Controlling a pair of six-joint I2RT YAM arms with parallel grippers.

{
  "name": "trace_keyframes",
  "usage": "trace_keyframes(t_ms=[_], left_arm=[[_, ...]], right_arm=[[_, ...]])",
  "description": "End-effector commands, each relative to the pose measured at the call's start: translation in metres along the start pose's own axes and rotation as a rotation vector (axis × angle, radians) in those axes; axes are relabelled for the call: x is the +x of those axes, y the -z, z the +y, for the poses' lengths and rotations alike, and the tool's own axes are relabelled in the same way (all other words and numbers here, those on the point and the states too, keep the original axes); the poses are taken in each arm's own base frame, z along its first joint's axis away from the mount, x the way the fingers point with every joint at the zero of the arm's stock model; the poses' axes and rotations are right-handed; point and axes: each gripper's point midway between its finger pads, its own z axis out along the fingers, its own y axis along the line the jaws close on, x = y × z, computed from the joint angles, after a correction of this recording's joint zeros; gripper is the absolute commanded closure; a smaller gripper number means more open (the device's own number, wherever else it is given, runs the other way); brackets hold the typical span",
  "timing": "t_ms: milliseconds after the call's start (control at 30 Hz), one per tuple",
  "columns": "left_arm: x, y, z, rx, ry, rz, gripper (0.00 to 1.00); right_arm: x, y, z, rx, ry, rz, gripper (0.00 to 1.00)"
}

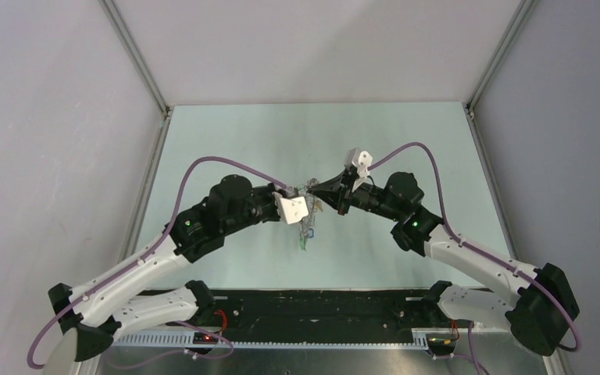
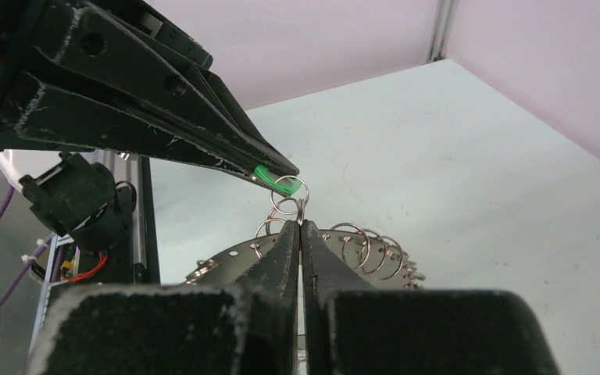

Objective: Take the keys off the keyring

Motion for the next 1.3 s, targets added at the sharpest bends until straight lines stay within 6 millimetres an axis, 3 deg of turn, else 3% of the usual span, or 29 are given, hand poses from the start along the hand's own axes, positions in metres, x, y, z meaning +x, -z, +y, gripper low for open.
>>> trace_keyframes(t_ms=[0,267,600,800,1267], left_arm=[[-0.026,0.007,0.025,-0.062,-0.011,-0.046,1.0],[-0.046,0.006,0.037,-0.102,-0.08,-0.042,1.0],[-0.029,-0.009,0.018,-0.061,-0.11,-0.022,1.0],[-0.024,-0.01,0.013,-0.059,-0.107,-0.021,1.0],[-0.023,-0.001,0.013,-0.074,-0.105,-0.044,1.0]], right_arm=[[-0.038,0.008,-0.018,0.09,0.004,-0.103,1.0],[-0.062,0.014,-0.008,0.047,0.04,-0.177,1.0],[-0.077,0.022,0.01,-0.015,0.05,-0.225,1.0],[-0.071,0.023,0.033,-0.119,0.054,-0.196,1.0],[-0.051,0.019,0.059,-0.237,0.001,-0.126,1.0]])
